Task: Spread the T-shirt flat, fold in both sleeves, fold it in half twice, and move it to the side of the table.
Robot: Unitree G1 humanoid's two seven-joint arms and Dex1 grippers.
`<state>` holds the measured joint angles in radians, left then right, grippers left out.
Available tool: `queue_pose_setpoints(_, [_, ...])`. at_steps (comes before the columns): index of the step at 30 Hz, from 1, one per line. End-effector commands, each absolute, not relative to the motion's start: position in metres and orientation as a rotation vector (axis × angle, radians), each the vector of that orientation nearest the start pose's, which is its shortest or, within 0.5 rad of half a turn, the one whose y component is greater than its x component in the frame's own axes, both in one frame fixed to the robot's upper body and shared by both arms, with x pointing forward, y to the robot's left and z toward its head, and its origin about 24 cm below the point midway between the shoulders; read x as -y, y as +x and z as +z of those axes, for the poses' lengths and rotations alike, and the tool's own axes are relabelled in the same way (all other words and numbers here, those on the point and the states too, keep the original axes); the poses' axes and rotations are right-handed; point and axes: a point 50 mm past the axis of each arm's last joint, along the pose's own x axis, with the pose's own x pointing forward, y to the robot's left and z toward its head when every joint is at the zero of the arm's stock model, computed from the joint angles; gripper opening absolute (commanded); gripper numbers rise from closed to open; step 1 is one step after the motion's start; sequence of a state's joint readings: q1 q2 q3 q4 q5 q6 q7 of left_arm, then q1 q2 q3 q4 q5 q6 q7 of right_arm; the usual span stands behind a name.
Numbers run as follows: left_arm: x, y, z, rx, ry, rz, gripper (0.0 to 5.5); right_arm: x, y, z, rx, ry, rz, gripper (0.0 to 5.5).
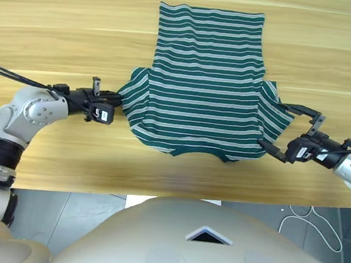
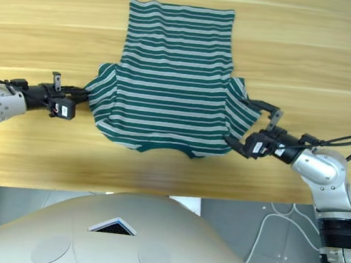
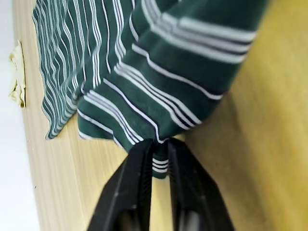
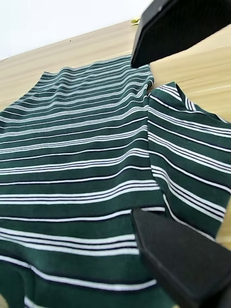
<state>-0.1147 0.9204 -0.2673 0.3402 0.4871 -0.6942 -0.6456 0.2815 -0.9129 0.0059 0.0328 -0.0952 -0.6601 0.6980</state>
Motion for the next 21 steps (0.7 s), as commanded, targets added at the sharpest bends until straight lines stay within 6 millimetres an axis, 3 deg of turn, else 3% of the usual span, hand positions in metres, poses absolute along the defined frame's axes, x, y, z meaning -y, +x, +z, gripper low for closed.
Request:
queue_pose_setpoints(1, [-0.2655,0.2281,0.0346,-0.246,1.427,-1.160,0.04,0.2544,0.1744,0.0667,-0.035,-1.006,1.027,5.40])
queue_pose_setpoints(12, [-0.2562,0.2262,0.0351,-0.140,1.329,-1.154,0.04,0.2535,0.1748,0.0652,-0.037,-1.004,1.028,5.40])
queue_pose_setpoints(21, [-0.2635,0.2331,0.0416,-0.109,1.339,-1.072,0.04,0.2527,0.1745,0.0625,-0.038,-1.000,1.027,5.40])
